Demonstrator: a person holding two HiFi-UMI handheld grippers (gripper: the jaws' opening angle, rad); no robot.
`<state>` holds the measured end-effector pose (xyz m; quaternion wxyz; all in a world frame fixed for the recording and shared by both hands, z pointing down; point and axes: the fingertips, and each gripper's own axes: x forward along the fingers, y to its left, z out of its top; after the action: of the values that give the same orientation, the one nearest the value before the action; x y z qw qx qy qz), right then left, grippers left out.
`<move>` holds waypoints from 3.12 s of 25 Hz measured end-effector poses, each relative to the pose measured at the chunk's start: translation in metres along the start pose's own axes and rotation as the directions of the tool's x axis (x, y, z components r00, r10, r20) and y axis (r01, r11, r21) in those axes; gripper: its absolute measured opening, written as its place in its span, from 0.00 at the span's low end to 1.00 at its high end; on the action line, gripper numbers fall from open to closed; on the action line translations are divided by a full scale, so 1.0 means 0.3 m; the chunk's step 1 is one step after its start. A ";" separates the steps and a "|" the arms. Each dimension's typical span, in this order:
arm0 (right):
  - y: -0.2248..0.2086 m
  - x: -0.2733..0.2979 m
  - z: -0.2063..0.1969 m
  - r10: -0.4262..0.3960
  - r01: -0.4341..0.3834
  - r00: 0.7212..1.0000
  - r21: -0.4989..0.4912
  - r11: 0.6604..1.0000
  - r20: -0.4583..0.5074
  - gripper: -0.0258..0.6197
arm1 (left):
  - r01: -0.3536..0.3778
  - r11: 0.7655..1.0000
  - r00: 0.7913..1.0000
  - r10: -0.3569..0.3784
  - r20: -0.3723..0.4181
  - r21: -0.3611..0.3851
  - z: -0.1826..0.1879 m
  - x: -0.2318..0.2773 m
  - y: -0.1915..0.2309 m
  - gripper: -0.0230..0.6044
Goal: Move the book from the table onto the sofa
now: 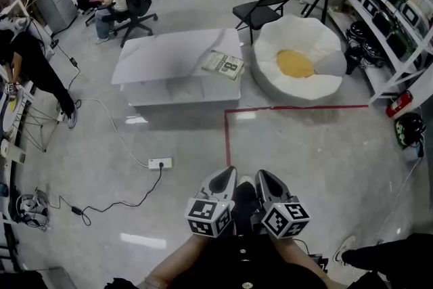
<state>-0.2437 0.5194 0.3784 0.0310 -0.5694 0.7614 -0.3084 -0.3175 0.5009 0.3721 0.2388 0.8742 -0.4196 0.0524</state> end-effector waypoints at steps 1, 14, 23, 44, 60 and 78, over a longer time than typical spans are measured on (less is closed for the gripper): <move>-0.013 0.018 0.008 0.002 -0.002 1.000 0.004 1.000 -0.005 0.06 | -0.003 1.000 1.000 0.003 -0.004 0.002 0.007 0.025 0.005 0.05; -0.249 0.316 0.290 0.036 -0.036 0.999 0.019 0.999 -0.023 0.06 | -0.044 0.999 0.999 0.044 -0.007 0.020 0.166 0.428 0.061 0.05; -0.368 0.487 0.414 0.096 -0.096 0.995 0.001 0.995 -0.035 0.06 | -0.105 0.994 0.994 0.105 0.033 0.002 0.253 0.634 0.125 0.05; -0.517 0.618 0.445 0.097 -0.091 0.992 0.080 0.993 -0.080 0.06 | -0.194 0.981 0.981 0.194 0.007 -0.020 0.244 0.741 0.181 0.05; -0.456 1.012 0.540 0.160 -0.149 0.976 0.082 0.985 -0.147 0.06 | -0.198 0.978 0.980 0.198 0.003 -0.061 0.424 0.981 0.452 0.05; -0.499 1.557 0.684 0.114 -0.077 0.972 0.179 0.981 -0.207 0.06 | -0.132 0.989 0.991 0.130 -0.043 -0.065 0.702 1.372 0.893 0.05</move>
<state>-0.1984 -0.0078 0.4300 0.0113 -0.4903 0.7578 -0.4303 -0.2791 -0.0309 0.4070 0.2724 0.8349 -0.4729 0.0708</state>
